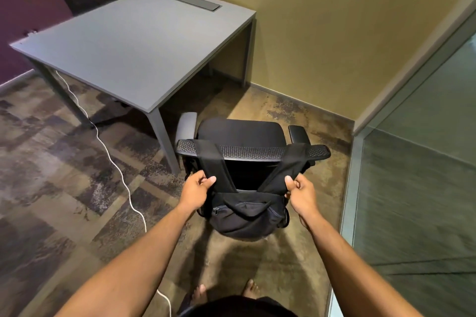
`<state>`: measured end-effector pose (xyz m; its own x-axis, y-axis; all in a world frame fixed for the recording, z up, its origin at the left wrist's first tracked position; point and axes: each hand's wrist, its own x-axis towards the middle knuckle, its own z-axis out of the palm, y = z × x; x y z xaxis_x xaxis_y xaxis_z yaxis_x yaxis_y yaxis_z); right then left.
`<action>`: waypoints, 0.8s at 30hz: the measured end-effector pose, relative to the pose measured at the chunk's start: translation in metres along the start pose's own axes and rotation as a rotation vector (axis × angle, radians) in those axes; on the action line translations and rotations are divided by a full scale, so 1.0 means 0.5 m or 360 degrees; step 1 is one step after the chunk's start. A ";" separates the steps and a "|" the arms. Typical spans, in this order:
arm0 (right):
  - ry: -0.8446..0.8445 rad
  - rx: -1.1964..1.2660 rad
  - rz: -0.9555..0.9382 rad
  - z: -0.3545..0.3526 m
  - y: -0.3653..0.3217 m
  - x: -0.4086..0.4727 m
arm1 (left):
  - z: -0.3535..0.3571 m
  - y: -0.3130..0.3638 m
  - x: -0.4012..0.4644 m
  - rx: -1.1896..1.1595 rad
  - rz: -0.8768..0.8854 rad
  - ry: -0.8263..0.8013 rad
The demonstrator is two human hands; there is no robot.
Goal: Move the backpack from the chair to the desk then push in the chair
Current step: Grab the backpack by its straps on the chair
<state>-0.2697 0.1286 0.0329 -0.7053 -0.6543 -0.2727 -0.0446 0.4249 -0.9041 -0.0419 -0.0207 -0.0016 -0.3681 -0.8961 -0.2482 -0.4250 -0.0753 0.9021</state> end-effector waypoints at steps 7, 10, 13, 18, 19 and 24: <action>0.0149 0.0036 -0.0249 0.036 -0.072 -0.043 | -0.046 -0.064 -0.017 -0.0285 -0.0009 0.0364; 0.0166 0.0037 -0.0357 0.040 -0.110 -0.053 | -0.054 -0.060 -0.030 -0.0438 -0.0016 0.0418; 0.0204 0.0103 -0.0439 0.035 -0.137 -0.070 | -0.050 -0.029 -0.040 -0.0745 -0.0107 0.0406; 0.0294 0.0266 -0.0512 0.006 -0.171 -0.104 | -0.048 0.019 -0.054 -0.1009 -0.0075 0.0212; 0.0309 0.0286 -0.0511 -0.003 -0.175 -0.109 | -0.046 0.024 -0.058 -0.0953 -0.0009 0.0149; 0.0387 0.0490 -0.0486 -0.038 -0.189 -0.135 | -0.028 0.024 -0.072 -0.0351 0.0236 -0.0612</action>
<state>-0.2315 0.1444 0.1429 -0.8388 -0.5398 0.0710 -0.0896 0.0083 -0.9959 -0.0221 0.0046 0.0231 -0.7091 -0.6801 -0.1862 -0.1739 -0.0873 0.9809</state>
